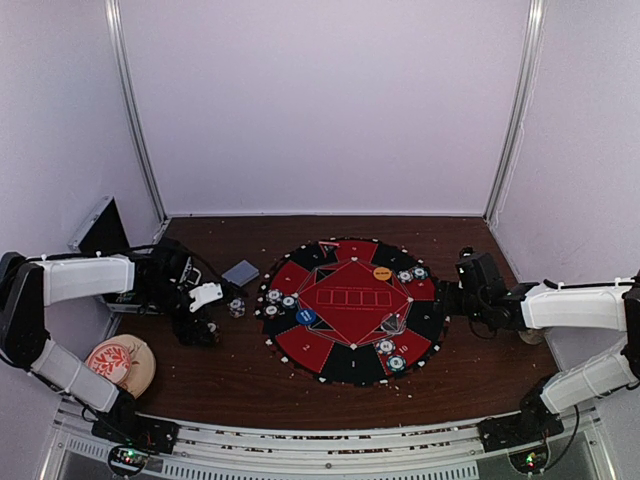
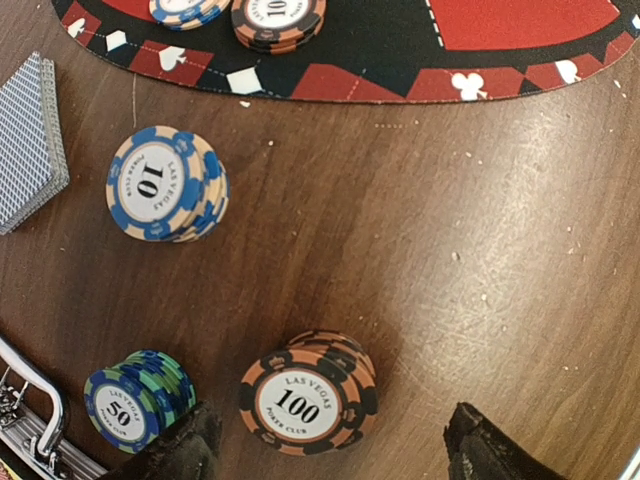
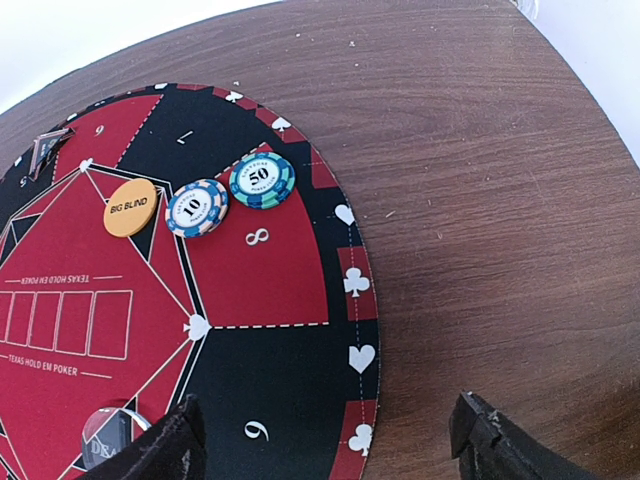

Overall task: Distribute texas hold em gaming equipment
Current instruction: Pick up the pile of poker chips from the pile of poker chips.

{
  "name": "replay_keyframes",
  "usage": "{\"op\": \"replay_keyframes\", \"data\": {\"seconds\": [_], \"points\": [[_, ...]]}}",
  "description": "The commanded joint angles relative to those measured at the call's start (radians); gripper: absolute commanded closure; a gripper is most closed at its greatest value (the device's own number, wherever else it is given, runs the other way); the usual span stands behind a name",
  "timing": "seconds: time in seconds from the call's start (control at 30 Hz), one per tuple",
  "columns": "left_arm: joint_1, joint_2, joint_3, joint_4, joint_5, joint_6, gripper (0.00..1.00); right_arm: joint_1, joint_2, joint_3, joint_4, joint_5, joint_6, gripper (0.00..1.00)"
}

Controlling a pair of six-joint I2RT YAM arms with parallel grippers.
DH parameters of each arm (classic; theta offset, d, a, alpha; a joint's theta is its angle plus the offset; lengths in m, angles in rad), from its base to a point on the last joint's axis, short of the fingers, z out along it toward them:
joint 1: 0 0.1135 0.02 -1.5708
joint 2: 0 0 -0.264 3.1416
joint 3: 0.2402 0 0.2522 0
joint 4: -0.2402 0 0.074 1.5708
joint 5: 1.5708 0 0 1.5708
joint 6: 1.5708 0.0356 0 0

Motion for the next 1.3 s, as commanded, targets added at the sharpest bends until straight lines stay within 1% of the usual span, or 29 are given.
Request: {"op": "replay_keyframes", "data": {"seconds": [0.0, 0.23, 0.5, 0.77, 0.83, 0.9, 1.2, 1.27], "points": [[0.008, 0.000, 0.005, 0.003, 0.007, 0.022, 0.21, 0.008, -0.005, 0.021, 0.010, 0.002, -0.005, 0.14], [0.012, 0.047, 0.009, 0.070, -0.022, -0.003, 0.23, 0.008, -0.007, 0.020, 0.010, 0.002, -0.005, 0.14], [0.015, 0.089, 0.028, 0.088, -0.020, -0.005, 0.29, 0.009, 0.000, 0.022, 0.010, 0.003, -0.006, 0.14], [0.018, 0.091, 0.024, 0.090, -0.017, 0.001, 0.42, 0.009, 0.005, 0.023, 0.011, 0.004, -0.007, 0.14], [0.018, 0.085, 0.023, 0.088, -0.015, 0.003, 0.48, 0.009, 0.006, 0.022, 0.011, 0.003, -0.007, 0.14], [0.018, 0.083, 0.022, 0.079, -0.010, 0.008, 0.51, 0.009, 0.006, 0.024, 0.011, 0.004, -0.007, 0.14], [0.018, 0.089, 0.019, 0.059, 0.002, 0.021, 0.52, 0.009, 0.003, 0.022, 0.011, 0.004, -0.007, 0.14], [0.018, 0.088, 0.019, 0.057, 0.002, 0.021, 0.55, 0.009, 0.003, 0.023, 0.010, 0.005, -0.007, 0.14]]}}
